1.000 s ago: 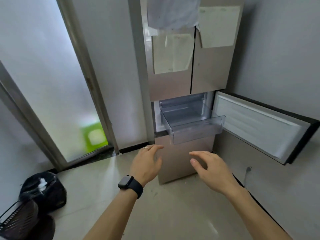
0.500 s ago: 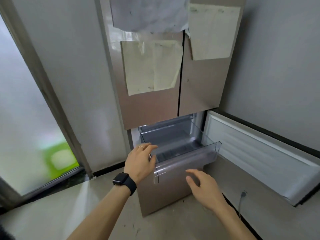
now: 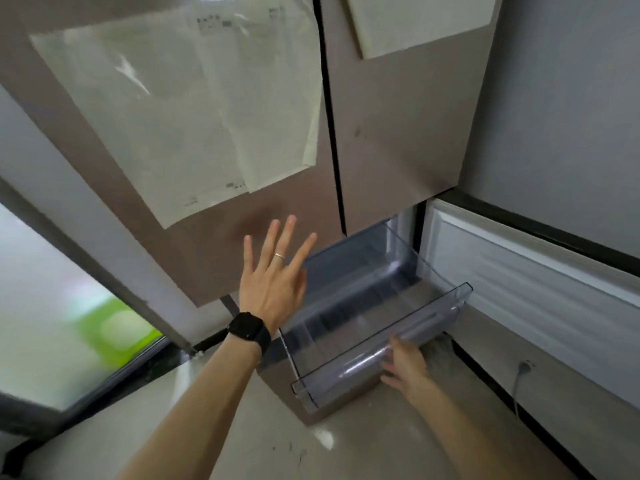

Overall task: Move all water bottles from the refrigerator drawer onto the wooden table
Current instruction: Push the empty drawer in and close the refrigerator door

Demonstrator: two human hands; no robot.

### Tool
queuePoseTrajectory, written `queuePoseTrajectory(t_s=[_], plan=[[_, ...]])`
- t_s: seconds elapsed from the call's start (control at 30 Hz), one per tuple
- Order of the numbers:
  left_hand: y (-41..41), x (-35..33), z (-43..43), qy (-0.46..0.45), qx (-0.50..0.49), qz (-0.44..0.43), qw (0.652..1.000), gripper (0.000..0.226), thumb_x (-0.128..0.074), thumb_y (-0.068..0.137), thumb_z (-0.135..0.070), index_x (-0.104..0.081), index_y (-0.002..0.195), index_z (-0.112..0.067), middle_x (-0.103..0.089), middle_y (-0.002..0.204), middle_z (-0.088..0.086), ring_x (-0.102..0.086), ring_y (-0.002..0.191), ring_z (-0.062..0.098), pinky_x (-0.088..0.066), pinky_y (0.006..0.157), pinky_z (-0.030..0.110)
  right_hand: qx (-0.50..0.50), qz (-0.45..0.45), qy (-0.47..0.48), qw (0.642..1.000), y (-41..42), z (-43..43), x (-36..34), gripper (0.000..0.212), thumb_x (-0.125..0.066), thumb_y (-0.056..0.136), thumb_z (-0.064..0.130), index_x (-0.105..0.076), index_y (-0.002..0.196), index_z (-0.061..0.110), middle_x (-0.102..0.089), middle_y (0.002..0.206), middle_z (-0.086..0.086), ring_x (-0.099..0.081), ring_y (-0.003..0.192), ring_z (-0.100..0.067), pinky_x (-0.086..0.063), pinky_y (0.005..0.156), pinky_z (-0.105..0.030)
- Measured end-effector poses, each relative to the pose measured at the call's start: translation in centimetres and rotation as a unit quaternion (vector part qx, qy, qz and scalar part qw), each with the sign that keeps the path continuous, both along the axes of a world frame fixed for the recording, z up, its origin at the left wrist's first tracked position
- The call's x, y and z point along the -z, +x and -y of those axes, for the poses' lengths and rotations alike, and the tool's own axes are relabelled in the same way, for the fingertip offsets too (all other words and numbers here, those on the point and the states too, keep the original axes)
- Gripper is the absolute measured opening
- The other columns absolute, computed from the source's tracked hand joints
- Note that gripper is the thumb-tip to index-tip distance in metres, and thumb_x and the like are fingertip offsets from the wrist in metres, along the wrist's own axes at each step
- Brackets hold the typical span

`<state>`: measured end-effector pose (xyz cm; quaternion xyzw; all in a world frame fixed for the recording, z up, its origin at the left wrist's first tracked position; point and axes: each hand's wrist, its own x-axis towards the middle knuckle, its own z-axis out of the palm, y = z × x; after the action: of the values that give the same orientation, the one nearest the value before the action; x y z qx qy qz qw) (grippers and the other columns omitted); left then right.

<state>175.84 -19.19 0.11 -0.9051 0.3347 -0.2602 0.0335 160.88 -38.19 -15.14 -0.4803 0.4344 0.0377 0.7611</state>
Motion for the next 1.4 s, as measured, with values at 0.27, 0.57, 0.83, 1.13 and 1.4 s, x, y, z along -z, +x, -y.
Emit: queuePoseTrajectory(t_s=[0.27,0.57,0.83,1.13,1.4], plan=[[4.6,3.9,3.7,0.005,-0.019,0.061,0.998,0.069,-0.052,0.099,-0.044,-0.019,0.159,-0.039,0.019,0.166,-0.003,0.021,0.152,0.023,0.021,0.114,0.062,-0.036,0.04,-0.127,0.99,1.6,1.0,2.1,0.016,-0.055,0.099,0.04,-0.06,0.096,0.025,-0.064,0.102,-0.003,-0.061,0.099,-0.022,-0.046,0.085,-0.035],[6.3,5.9,3.8,-0.011,-0.04,0.16,0.986,0.059,-0.044,0.103,-0.045,-0.019,0.157,-0.045,0.023,0.165,-0.007,0.023,0.152,0.016,0.019,0.116,0.058,-0.107,0.03,-0.233,0.966,10.7,1.7,1.6,0.041,-0.049,0.097,0.055,-0.059,0.112,0.019,-0.054,0.125,-0.009,-0.056,0.112,-0.025,-0.042,0.087,-0.029],[6.6,6.1,3.8,0.003,-0.043,0.183,0.982,0.059,-0.042,0.104,-0.047,-0.018,0.157,-0.045,0.027,0.164,-0.005,0.026,0.15,0.018,0.022,0.114,0.056,-0.006,0.127,-0.254,0.959,17.1,-2.9,2.9,0.08,-0.04,0.103,0.048,0.017,0.156,0.032,0.013,0.167,0.004,-0.009,0.153,-0.027,-0.016,0.122,-0.054],[6.9,6.5,4.2,-0.007,-0.042,0.2,0.979,0.056,-0.039,0.104,-0.042,-0.022,0.157,-0.043,0.002,0.166,0.003,0.033,0.146,0.018,0.02,0.112,0.059,0.0,0.153,-0.378,0.913,20.0,-4.3,8.3,0.075,-0.014,0.097,0.067,0.023,0.153,0.036,0.024,0.163,0.013,0.02,0.151,-0.022,0.014,0.116,-0.042],[7.0,6.3,4.1,0.005,-0.036,0.207,0.978,0.055,-0.028,0.104,-0.045,-0.016,0.158,-0.043,0.017,0.166,-0.002,0.033,0.146,0.019,0.026,0.112,0.056,-0.118,0.165,-0.389,0.898,25.5,-2.5,8.4,0.082,-0.023,0.096,0.07,0.026,0.152,0.035,0.024,0.163,0.008,0.017,0.15,-0.024,0.002,0.124,-0.052]])
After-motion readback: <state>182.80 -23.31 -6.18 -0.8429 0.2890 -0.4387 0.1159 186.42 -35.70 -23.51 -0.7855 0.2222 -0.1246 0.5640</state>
